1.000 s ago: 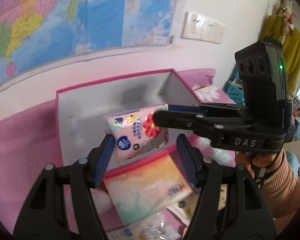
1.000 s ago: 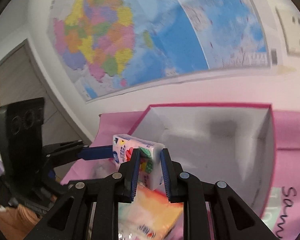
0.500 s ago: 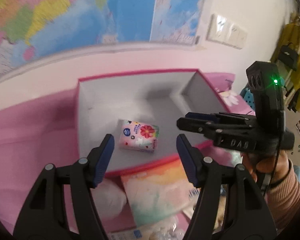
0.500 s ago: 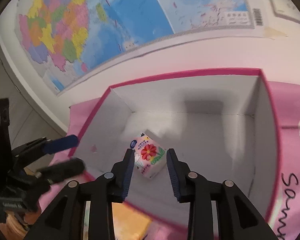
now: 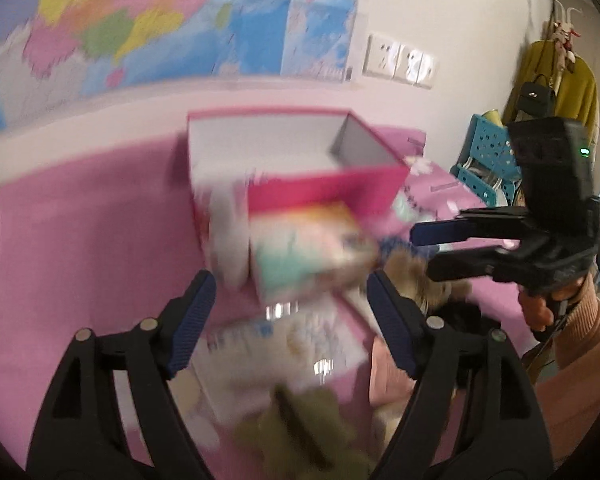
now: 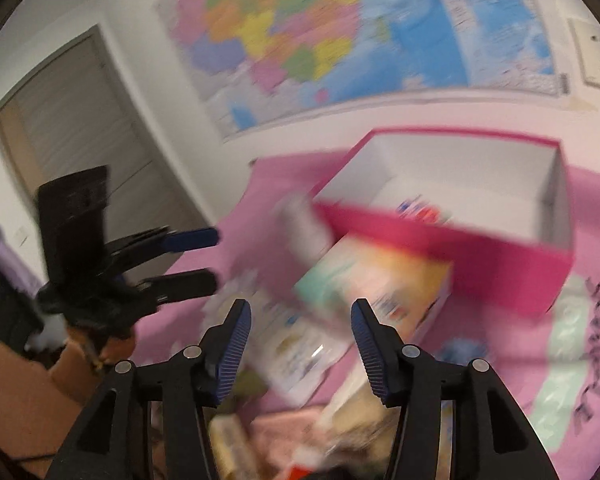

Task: Organize soft objects
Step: 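Move the right gripper to the green plush dinosaur and grasp it, then lift the dinosaur into the pink box and release it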

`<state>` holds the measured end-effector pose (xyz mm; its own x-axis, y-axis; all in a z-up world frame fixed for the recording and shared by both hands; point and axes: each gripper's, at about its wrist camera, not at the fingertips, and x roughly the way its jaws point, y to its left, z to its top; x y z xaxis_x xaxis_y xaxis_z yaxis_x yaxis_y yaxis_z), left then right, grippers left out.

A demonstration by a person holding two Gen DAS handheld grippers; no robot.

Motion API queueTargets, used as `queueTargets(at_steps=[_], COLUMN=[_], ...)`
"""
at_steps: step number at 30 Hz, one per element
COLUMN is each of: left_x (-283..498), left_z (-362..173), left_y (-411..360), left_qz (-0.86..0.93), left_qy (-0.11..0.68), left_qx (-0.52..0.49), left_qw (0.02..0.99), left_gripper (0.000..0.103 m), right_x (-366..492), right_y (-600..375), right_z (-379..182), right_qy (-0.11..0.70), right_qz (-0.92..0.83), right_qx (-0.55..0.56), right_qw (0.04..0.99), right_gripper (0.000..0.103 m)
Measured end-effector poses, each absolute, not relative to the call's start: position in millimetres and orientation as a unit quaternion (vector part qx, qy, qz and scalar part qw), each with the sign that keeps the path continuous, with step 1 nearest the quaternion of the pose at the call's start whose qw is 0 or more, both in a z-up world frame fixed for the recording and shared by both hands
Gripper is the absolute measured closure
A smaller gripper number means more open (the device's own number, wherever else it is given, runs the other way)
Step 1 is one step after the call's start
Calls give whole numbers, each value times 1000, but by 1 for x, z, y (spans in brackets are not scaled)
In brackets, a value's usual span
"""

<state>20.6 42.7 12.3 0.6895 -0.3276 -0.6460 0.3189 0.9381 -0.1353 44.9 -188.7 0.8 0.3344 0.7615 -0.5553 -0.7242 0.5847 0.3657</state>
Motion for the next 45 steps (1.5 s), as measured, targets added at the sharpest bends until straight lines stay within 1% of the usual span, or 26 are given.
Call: queueTargets(at_steps=[4, 8, 18, 23, 26, 27, 32, 37, 38, 40, 41, 42, 45], left_x=[3, -13, -36, -41, -42, -41, -42, -46, -46, -44, -42, -39, -25], left_z=[-7, -18, -22, -25, -27, -28, -25, -9, -5, 1, 2, 1, -14], left_y=[56, 65, 95, 105, 106, 106, 102, 95, 93, 89, 86, 82, 66], left_qz=[-169, -166, -132, -130, -133, -136, -153, -185, -193, -213, -223, -229, -219], left_qy=[375, 387, 387, 389, 392, 392, 387, 363, 358, 348, 345, 346, 375], left_qx=[-34, -47, -58, -75, -78, -80, -86, -90, -90, -94, -96, -95, -76], left_qw=[911, 906, 911, 909, 907, 906, 905, 909, 909, 908, 907, 905, 898], left_gripper=[24, 24, 24, 24, 24, 24, 24, 24, 24, 24, 24, 24, 24], right_x=[16, 12, 30, 36, 34, 33, 30, 36, 37, 42, 44, 46, 54], right_y=[-164, -140, -80, -53, -53, -55, -67, -87, -92, -105, -111, -116, -127], right_z=[-16, -34, -51, -67, -73, -73, -63, -43, -38, -27, -24, -21, -21], right_qy=[373, 396, 424, 456, 464, 462, 451, 429, 421, 405, 399, 393, 393], right_qz=[477, 486, 524, 541, 545, 544, 536, 521, 513, 492, 478, 464, 446], right_qx=[-10, -24, -42, -54, -51, -49, -32, 17, 25, 47, 51, 53, 74], right_qw=[796, 779, 738, 705, 696, 699, 713, 738, 748, 769, 781, 792, 800], right_gripper=[50, 50, 49, 49, 59, 61, 65, 70, 72, 81, 92, 94, 94])
